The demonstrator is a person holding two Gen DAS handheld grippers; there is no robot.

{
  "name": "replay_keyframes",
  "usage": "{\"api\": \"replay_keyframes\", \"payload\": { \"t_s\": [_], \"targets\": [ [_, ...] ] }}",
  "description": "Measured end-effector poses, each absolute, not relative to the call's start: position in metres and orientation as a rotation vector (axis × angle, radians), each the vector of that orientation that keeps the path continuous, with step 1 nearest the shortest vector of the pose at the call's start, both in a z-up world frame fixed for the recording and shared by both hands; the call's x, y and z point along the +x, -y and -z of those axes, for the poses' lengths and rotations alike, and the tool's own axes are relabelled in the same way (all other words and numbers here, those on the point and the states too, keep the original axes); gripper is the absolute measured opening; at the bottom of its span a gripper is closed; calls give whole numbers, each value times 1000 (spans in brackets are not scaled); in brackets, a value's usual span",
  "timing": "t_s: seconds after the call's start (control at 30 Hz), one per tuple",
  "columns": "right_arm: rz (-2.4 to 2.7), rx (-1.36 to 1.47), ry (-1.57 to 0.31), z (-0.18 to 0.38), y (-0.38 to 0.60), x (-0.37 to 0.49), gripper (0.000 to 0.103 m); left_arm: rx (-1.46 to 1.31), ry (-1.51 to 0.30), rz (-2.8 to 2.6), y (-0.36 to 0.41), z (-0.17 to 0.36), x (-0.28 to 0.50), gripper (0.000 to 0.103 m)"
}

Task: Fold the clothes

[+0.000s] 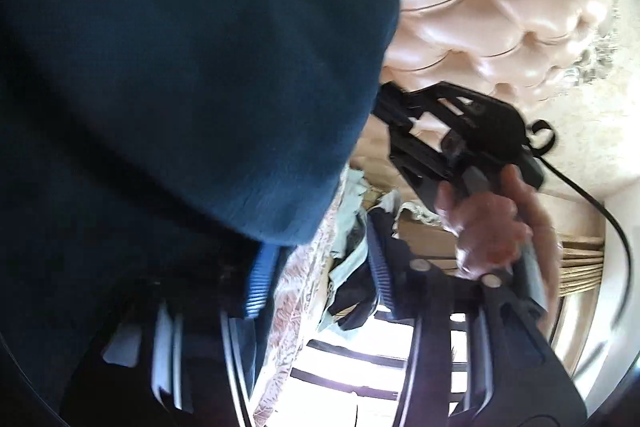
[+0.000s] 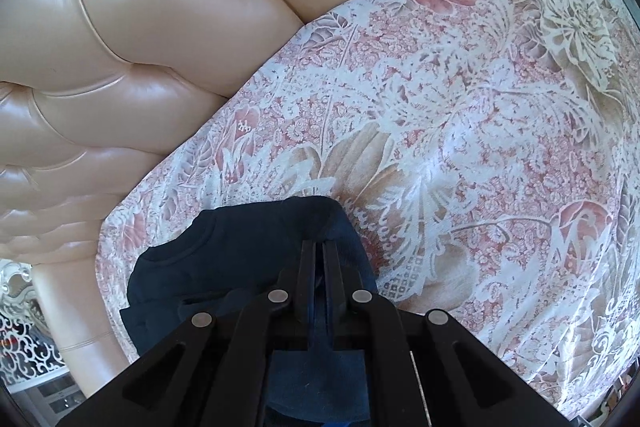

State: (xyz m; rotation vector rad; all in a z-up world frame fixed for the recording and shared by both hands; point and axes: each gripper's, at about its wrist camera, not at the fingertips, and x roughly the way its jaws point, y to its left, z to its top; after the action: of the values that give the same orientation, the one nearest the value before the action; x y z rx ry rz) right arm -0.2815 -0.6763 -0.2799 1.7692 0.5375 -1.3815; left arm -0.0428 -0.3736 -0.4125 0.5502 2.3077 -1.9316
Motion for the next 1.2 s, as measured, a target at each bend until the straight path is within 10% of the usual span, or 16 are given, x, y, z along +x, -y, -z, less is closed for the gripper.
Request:
{"api": "replay_keyframes", "payload": {
  "t_s": [0.03, 0.5, 0.67, 0.73, 0.9, 1.03, 1.2],
  "targets": [
    [1381, 1771, -530, 280, 676, -282, 2, 589, -2264, 1943, 375, 412, -46, 8],
    [1411, 1805, -438, 297, 670, -297, 3, 668, -2207, 1951, 379, 414, -31, 10],
    [1464, 1773, -422, 288, 666, -304, 8, 608, -2255, 1931, 382, 405, -9, 67],
    [1471, 1743, -423, 281, 663, -304, 8, 588, -2315, 1912, 382, 400, 11, 70],
    [1535, 1538, -361, 239, 626, -309, 9, 349, -2220, 1929, 423, 381, 115, 64],
    [1282, 1395, -312, 237, 603, -267, 10, 213, -2085, 1901, 489, 372, 184, 38],
    [1097, 1424, -239, 283, 593, -216, 16, 413, -1942, 1978, 550, 348, 154, 32]
  ]
}}
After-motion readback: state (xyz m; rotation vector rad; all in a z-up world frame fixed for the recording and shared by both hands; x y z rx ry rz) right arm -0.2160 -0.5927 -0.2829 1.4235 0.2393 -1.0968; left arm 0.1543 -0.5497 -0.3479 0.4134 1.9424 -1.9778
